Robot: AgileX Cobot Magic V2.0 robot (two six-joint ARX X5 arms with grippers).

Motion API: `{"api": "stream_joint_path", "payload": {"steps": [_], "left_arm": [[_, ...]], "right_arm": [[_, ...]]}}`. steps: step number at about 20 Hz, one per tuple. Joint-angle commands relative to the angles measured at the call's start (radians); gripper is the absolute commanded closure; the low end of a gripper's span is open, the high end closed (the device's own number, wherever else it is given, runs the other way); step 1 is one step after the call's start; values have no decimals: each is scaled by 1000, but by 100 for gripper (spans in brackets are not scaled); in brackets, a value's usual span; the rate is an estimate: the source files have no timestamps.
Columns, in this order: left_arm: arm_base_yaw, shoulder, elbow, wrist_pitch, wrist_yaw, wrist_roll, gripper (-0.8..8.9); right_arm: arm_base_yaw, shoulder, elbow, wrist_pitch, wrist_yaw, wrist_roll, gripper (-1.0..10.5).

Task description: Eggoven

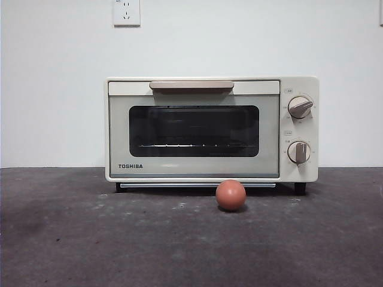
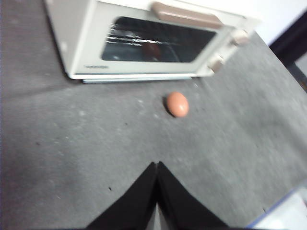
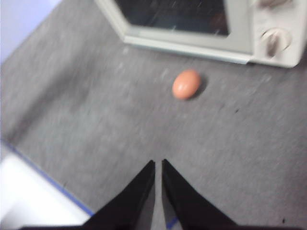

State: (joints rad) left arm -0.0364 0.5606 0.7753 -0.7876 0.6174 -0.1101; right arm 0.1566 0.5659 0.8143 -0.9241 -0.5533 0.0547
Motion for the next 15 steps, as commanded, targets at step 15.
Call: {"api": "stream_joint_path", "payload": {"steps": [15], "left_arm": [[-44, 21, 30, -26, 3, 46, 806]], "right_arm": [[79, 137, 19, 142, 3, 107, 583]]}}
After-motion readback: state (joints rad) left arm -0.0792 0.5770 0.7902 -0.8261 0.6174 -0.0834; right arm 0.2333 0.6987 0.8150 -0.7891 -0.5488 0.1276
